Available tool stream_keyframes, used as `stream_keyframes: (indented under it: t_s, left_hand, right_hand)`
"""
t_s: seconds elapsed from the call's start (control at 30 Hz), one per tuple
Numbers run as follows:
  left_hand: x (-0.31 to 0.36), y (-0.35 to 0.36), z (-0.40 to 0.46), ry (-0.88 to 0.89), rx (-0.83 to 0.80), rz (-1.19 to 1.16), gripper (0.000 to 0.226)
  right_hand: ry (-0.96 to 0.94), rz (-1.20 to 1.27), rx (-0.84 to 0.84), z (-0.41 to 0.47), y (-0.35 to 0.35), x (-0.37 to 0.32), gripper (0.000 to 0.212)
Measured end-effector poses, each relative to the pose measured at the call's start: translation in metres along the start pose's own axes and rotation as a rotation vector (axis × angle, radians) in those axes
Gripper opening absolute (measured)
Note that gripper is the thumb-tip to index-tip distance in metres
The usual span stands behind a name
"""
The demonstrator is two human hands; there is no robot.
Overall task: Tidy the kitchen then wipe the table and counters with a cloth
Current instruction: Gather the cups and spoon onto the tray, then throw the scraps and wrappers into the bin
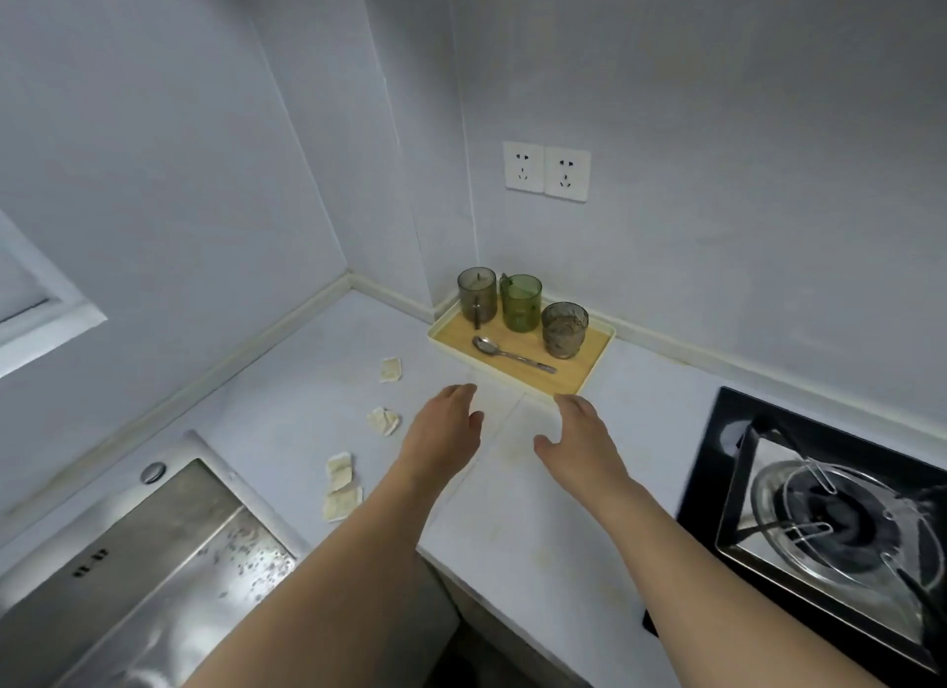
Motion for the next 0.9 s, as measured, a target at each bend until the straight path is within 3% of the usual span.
stream_keyframes:
  t_s: [0.5,0.77,0.9]
  left_hand:
    - [-0.212,-0.096,0.0,-0.366,0.021,-0.03,0.039]
    - [-0.286,-0.052,0.025,-0.352,-0.147,0.025,0.04]
    - [-0.292,-0.02,0.038,-0.213,-0.258,0.223,0.024]
  right_hand:
    - [-0.254,-0.07,-0.155,0.067,0.109,-0.169,0.065]
    - [-0.31,-0.298,-0.244,0.12,0.185,-0.202,0.053]
    - [-0.299,-0.384,-0.264,0.148,0.217,-0.2,0.052]
Point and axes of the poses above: each hand's wrist, its own z-axis towards the middle knuckle, its own y-axis out of the palm, x = y × z, the point moved 9 cm from there along z, towards the middle knuckle, and after that the axes turned 10 degrees about -z, right-handed, at the moved point
